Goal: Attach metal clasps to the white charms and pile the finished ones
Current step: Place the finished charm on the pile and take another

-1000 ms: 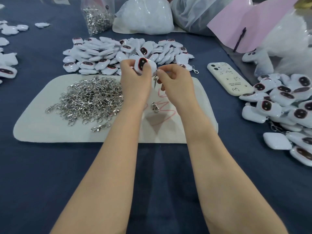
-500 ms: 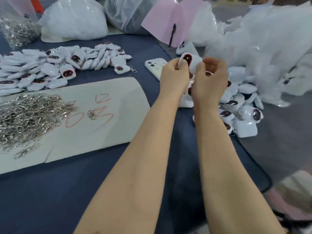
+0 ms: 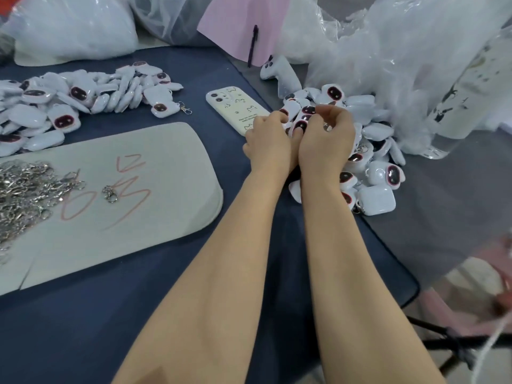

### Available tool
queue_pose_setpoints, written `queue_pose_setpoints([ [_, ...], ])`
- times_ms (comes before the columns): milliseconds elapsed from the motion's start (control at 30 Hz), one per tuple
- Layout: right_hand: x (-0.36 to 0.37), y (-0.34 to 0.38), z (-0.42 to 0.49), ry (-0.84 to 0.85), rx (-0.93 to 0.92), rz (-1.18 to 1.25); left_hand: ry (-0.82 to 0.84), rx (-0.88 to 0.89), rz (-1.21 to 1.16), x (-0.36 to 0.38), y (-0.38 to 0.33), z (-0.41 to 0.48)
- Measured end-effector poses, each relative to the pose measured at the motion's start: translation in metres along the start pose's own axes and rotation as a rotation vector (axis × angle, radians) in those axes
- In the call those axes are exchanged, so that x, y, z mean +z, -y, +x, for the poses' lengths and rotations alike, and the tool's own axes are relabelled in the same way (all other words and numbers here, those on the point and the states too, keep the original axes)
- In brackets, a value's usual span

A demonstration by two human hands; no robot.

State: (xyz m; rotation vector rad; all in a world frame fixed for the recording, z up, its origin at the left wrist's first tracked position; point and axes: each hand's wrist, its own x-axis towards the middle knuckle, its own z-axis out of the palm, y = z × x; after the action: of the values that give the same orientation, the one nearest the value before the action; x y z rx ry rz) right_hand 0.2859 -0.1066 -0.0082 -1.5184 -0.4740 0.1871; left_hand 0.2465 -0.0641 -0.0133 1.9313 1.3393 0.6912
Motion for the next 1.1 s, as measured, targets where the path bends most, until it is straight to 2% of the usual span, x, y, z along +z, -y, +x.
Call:
queue_pose_setpoints([
  [133,0.011,0.008,-0.004,0.018,-0.02,0.041,-0.113,-0.001,-0.345,-0.013,-0.001,0.0],
  [233,0.028,0.015,-0.014,0.105,-0.004,0.087,-0.208,0.023,-0.49,-0.035,0.002,0.002],
  [333,0.054,0.024,-0.032,0.251,0.015,0.122,-0.303,0.016,-0.557,-0.063,0.015,0.004],
  [433,0.085,0.031,-0.054,0.386,0.026,0.12,-0.379,-0.066,-0.644,-0.092,0.041,0.004],
  [733,0.19,0.023,-0.137,0.777,0.001,-0.051,-0.749,-0.321,-0.697,-0.191,0.14,0.007],
  [900,0.239,0.021,-0.163,0.854,-0.169,-0.197,-0.802,-0.382,-0.748,-0.233,0.173,0.021],
  [1100,0.283,0.008,-0.161,0.903,-0.278,-0.459,-0.758,-0.417,-0.816,-0.241,0.185,0.045],
])
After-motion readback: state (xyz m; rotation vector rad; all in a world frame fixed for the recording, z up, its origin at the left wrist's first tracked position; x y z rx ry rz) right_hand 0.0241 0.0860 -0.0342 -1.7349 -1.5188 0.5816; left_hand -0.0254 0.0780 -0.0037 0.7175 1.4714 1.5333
